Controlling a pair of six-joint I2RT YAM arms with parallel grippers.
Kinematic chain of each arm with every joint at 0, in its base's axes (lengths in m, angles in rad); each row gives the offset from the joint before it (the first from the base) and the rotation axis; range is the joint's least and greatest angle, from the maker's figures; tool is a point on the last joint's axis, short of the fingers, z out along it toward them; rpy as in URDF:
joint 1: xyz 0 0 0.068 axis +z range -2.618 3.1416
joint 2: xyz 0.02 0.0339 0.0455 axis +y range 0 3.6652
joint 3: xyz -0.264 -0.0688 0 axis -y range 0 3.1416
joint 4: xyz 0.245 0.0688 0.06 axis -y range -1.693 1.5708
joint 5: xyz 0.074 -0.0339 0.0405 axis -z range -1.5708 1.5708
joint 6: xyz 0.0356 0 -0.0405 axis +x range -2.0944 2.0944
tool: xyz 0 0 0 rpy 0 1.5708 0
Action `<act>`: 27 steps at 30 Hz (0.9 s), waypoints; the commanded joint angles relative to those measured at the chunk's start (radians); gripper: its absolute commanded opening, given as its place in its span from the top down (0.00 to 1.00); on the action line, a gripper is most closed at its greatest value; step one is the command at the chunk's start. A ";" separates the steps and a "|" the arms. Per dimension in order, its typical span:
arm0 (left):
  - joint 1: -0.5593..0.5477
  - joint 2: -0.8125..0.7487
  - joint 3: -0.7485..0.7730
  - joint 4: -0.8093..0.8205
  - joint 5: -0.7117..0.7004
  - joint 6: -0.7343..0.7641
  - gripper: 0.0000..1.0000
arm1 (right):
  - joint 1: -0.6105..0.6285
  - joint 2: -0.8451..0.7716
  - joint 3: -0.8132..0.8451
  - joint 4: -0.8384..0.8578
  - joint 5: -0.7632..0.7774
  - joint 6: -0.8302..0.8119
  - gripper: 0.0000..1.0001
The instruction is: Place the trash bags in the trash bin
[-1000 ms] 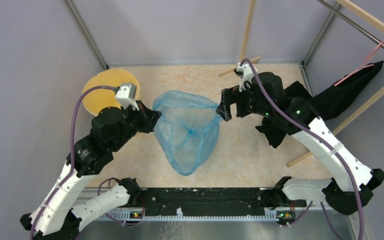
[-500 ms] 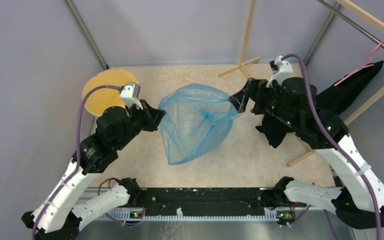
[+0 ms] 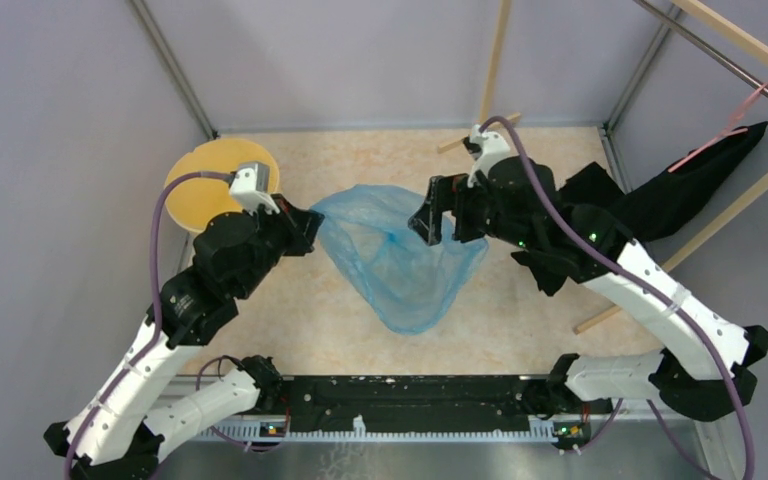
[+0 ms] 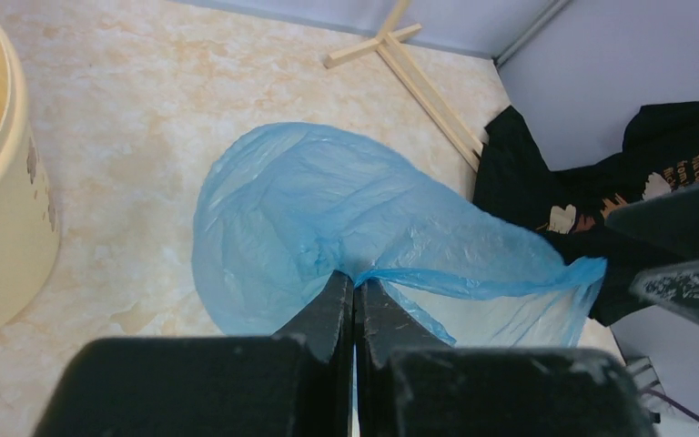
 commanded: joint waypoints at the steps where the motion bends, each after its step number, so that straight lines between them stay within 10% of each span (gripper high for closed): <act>1: -0.001 0.021 0.025 0.094 -0.054 -0.002 1.00 | 0.088 0.044 0.156 -0.163 0.272 -0.066 0.01; 14: -0.002 0.111 0.057 0.186 -0.037 0.023 1.00 | 0.089 -0.114 -0.175 -0.242 0.288 0.143 0.01; 27: -0.002 0.105 0.067 0.128 0.082 0.031 1.00 | 0.066 -0.228 -0.605 0.452 0.200 0.202 0.10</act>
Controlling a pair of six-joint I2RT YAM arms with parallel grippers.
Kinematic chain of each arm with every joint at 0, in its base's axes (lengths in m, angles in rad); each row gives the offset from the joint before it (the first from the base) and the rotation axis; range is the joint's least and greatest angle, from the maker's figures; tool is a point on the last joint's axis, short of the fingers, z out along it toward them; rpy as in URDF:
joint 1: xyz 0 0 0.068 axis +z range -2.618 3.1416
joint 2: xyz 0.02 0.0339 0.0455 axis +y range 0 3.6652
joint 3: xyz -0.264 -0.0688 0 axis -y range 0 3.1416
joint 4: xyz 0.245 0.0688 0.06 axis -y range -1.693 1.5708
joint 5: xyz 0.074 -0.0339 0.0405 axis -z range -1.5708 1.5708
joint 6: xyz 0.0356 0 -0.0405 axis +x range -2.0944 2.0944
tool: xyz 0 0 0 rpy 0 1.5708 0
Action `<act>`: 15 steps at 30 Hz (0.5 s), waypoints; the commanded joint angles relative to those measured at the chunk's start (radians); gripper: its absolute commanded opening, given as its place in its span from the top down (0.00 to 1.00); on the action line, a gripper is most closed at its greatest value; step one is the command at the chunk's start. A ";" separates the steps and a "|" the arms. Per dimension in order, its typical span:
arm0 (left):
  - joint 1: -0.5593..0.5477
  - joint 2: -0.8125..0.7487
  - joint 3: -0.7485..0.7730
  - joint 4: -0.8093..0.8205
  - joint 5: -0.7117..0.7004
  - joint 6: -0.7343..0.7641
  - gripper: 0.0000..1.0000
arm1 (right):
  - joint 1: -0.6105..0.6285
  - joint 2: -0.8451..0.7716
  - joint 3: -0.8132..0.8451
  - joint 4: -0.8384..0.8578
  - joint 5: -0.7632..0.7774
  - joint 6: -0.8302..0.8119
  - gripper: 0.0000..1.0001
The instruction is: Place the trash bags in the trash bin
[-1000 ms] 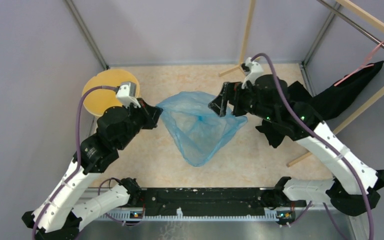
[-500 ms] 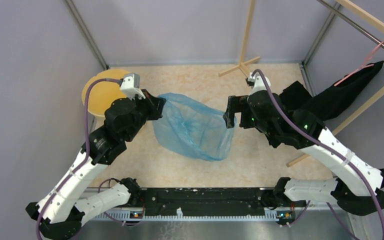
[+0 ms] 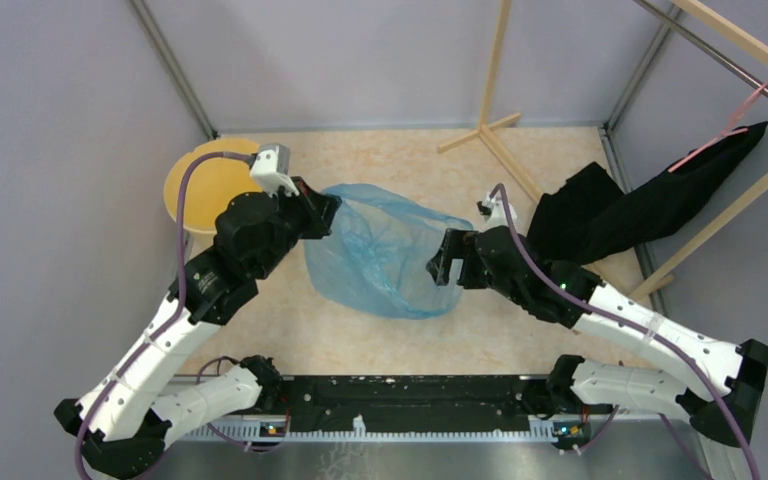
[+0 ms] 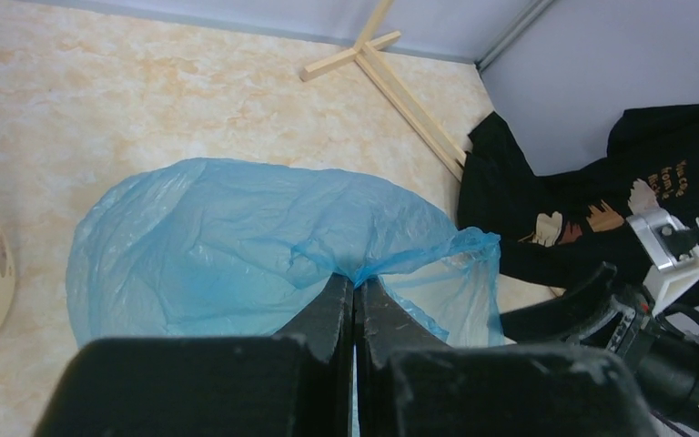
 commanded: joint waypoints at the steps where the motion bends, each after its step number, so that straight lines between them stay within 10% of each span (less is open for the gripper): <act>1: -0.001 -0.011 0.034 0.004 0.105 0.017 1.00 | -0.024 -0.051 -0.076 0.413 -0.053 -0.084 0.11; 6: -0.002 -0.002 0.004 0.015 0.253 -0.024 1.00 | -0.032 -0.034 -0.111 0.711 -0.251 -0.223 0.08; 15: -0.001 0.076 -0.057 0.115 0.374 -0.076 1.00 | -0.032 0.084 -0.001 0.735 -0.429 -0.349 0.01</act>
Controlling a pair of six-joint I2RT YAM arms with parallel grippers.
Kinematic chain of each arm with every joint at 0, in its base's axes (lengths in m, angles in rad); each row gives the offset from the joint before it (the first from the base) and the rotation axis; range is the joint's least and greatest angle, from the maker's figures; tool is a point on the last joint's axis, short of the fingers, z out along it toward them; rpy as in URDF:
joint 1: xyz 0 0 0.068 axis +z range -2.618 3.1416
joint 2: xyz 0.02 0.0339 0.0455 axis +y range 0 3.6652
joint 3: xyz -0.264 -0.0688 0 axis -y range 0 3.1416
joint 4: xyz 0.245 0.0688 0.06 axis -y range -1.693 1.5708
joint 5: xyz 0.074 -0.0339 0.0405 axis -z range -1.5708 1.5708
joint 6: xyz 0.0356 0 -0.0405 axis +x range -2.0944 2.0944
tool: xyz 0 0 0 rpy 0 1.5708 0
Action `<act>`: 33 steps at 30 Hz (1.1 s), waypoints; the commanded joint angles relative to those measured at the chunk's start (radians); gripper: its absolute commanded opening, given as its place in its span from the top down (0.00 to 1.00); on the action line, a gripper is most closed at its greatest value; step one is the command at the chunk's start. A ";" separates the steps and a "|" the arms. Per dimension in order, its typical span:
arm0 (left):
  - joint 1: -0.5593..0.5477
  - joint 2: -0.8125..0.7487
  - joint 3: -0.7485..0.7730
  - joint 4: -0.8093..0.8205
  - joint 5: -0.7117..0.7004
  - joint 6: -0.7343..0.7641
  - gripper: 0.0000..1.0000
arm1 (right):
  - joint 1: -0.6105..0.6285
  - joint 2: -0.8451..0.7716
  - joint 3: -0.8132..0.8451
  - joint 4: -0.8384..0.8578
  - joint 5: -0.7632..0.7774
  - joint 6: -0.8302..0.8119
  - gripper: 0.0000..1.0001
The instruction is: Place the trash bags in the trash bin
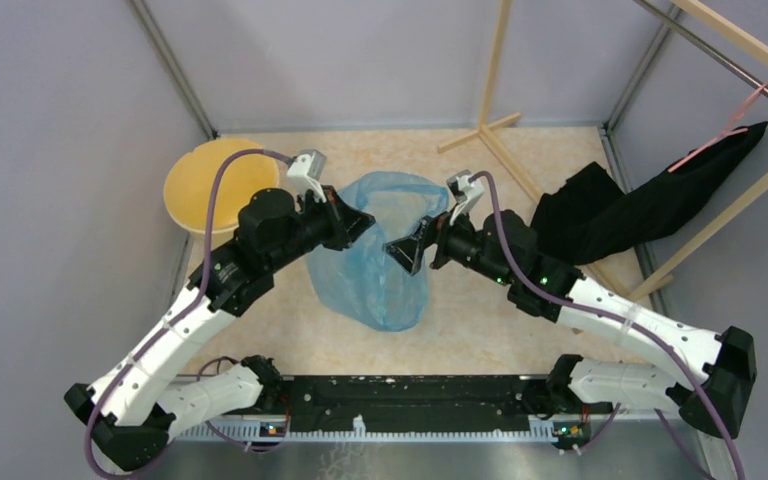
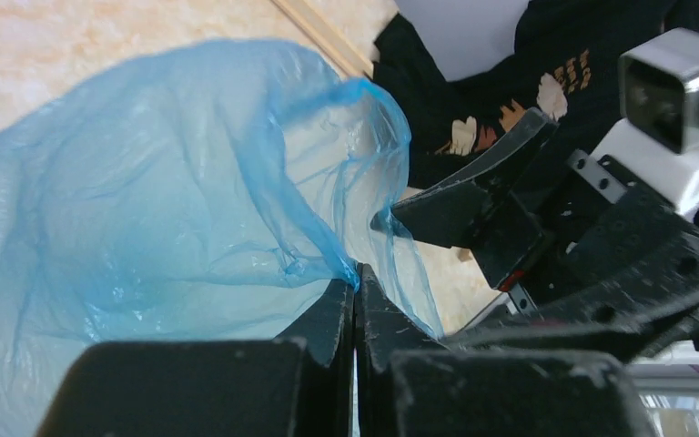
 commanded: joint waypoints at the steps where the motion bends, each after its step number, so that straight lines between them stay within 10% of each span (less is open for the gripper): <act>1: -0.001 0.052 -0.024 0.084 0.069 -0.025 1.00 | -0.006 0.022 0.052 0.106 -0.147 -0.083 0.01; 14: -0.001 0.124 0.001 0.130 0.099 -0.034 1.00 | 0.000 0.084 0.047 0.102 -0.038 -0.020 0.03; 19: -0.001 0.123 -0.002 0.136 0.147 -0.021 1.00 | 0.001 0.097 0.056 0.094 0.056 -0.009 0.60; 22: -0.001 0.106 0.030 0.050 0.088 0.025 0.66 | 0.001 0.070 0.049 0.072 0.131 -0.002 0.96; 26: -0.001 0.021 0.058 -0.109 -0.135 0.110 0.09 | 0.001 -0.002 0.016 -0.011 0.306 -0.015 1.00; 33: 0.000 -0.060 0.087 -0.336 -0.578 0.211 0.01 | 0.001 -0.221 -0.051 -0.161 0.417 -0.092 1.00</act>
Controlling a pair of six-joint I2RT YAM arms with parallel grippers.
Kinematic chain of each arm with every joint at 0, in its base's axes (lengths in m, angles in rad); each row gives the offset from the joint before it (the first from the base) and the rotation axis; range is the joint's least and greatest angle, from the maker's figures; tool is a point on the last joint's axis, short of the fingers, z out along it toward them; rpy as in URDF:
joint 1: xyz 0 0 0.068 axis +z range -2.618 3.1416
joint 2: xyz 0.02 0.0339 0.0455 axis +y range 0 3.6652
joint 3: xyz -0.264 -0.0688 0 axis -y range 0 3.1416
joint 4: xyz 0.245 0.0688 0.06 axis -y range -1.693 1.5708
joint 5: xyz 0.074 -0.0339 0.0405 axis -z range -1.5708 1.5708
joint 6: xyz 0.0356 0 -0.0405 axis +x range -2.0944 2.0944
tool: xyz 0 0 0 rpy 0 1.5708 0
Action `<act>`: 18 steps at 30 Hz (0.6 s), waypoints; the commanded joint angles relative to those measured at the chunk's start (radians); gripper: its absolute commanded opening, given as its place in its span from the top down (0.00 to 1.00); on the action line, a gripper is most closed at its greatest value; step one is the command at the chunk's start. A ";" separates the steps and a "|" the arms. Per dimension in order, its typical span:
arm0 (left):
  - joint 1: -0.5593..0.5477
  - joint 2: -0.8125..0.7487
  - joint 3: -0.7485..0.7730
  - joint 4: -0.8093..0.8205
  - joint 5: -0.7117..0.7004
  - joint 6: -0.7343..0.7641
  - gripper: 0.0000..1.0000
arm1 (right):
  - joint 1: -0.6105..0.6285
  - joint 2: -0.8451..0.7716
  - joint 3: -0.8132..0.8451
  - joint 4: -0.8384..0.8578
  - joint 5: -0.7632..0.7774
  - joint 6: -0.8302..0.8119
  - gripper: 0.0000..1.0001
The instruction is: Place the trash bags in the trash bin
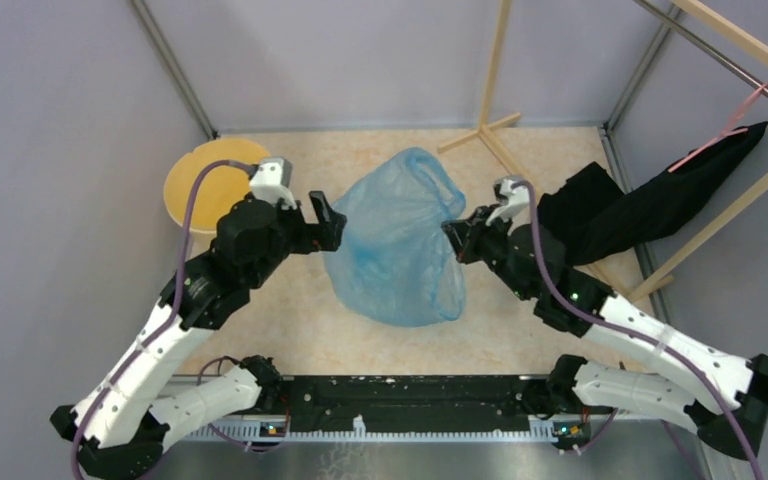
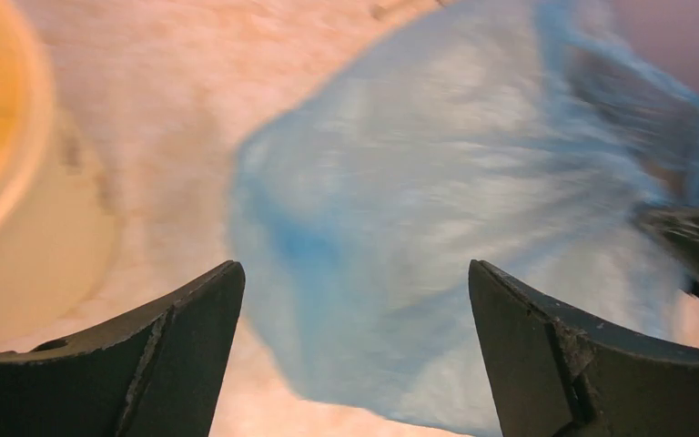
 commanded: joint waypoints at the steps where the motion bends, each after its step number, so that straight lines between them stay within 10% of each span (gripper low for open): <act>1: 0.000 -0.021 0.047 -0.129 -0.339 0.106 0.01 | 0.000 -0.163 -0.021 -0.090 0.108 -0.067 1.00; 7: 0.118 0.169 0.119 -0.092 -0.544 0.237 0.01 | -0.001 -0.273 0.001 -0.195 0.152 -0.108 1.00; 11: 0.352 0.318 0.177 -0.028 -0.364 0.277 0.01 | 0.000 -0.304 0.004 -0.219 0.130 -0.100 1.00; 18: 0.373 0.499 0.246 0.013 -0.376 0.314 0.06 | 0.001 -0.313 0.013 -0.263 0.088 -0.097 1.00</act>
